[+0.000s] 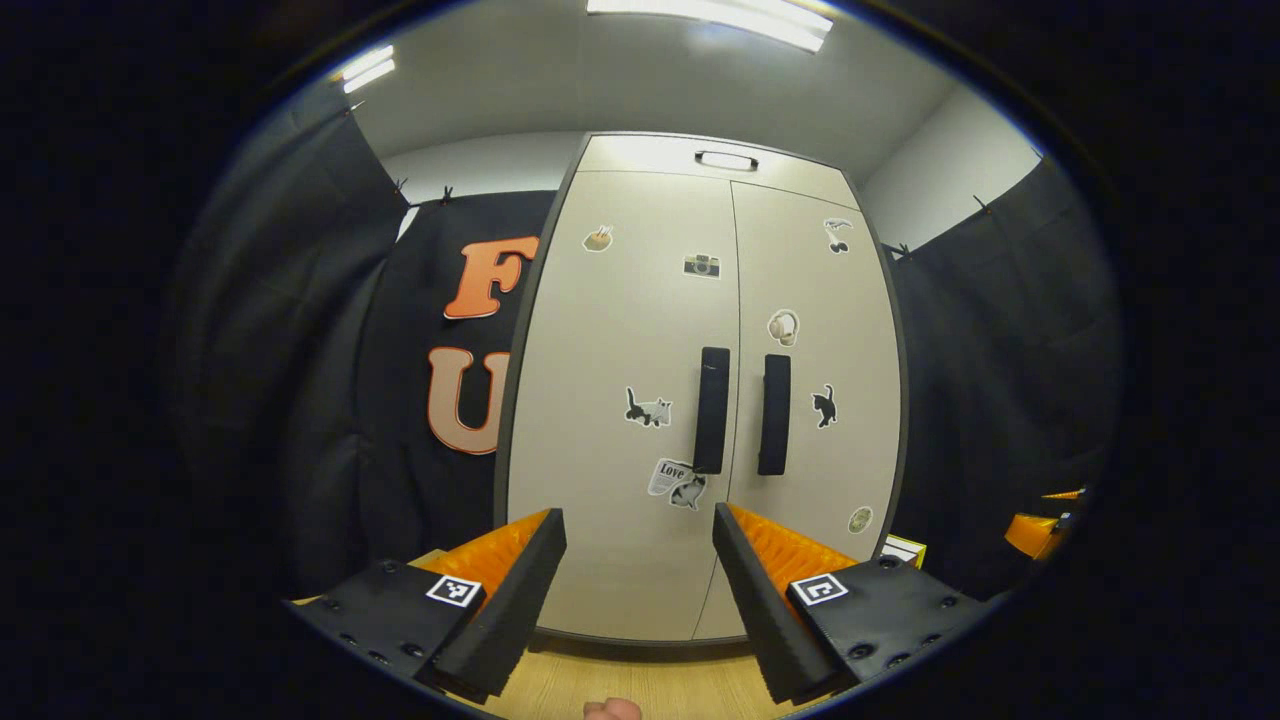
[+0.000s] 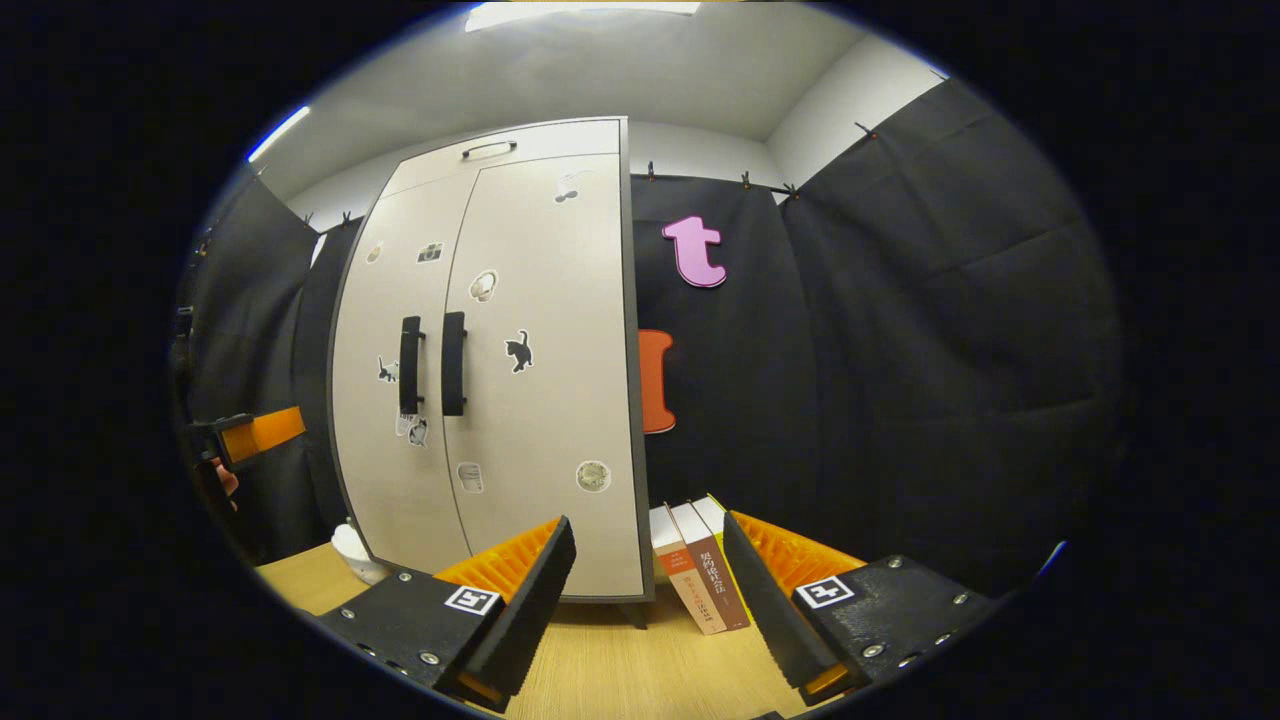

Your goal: Grab one shoe with the right hand and put it into the shoe cabinet, grab the other shoe with the left hand and put it into the shoe cabinet; then close the right door with the right hand and the left door with the left hand.

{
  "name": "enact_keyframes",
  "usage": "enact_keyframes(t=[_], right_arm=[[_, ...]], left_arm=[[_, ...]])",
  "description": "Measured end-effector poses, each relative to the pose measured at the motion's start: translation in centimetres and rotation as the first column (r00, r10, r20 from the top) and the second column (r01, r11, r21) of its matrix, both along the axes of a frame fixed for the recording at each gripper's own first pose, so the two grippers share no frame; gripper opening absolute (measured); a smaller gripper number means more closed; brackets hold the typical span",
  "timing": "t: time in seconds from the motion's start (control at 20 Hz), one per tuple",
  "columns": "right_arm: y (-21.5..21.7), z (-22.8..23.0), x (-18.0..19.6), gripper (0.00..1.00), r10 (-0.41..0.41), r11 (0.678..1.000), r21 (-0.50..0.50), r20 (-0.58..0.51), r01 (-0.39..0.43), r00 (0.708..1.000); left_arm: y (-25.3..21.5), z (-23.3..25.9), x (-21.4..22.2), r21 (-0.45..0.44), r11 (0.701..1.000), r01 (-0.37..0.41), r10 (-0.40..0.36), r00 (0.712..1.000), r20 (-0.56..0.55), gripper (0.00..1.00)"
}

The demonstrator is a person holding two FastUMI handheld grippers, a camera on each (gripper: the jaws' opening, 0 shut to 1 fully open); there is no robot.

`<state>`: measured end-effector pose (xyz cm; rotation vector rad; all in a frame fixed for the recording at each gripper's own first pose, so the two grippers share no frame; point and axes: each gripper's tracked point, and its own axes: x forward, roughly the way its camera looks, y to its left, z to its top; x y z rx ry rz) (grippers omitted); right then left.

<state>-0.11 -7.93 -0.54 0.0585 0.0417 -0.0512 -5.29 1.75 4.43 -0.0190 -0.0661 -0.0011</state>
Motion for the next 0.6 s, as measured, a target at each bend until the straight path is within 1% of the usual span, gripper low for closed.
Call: enact_keyframes(t=[0.1,0.3,0.6], right_arm=[[0.7,-0.1,-0.1,0.92,0.015,1.000,0.004,-0.002,-0.015,1.000],[1.5,0.6,-0.2,0.92,0.018,1.000,0.007,0.021,-0.018,1.000],[2.1,1.3,-1.1,0.92,0.022,1.000,-0.018,0.044,-0.021,0.999]], left_arm=[[0.2,-0.2,-1.2,0.002,1.000,-0.014,0.014,1.000,-0.013,0.96],[0.6,-1.5,-3.2,-0.032,0.999,-0.015,0.013,0.999,-0.052,0.96],[1.5,-3.1,-5.1,-0.016,0.999,-0.045,0.043,0.994,-0.099,0.96]])
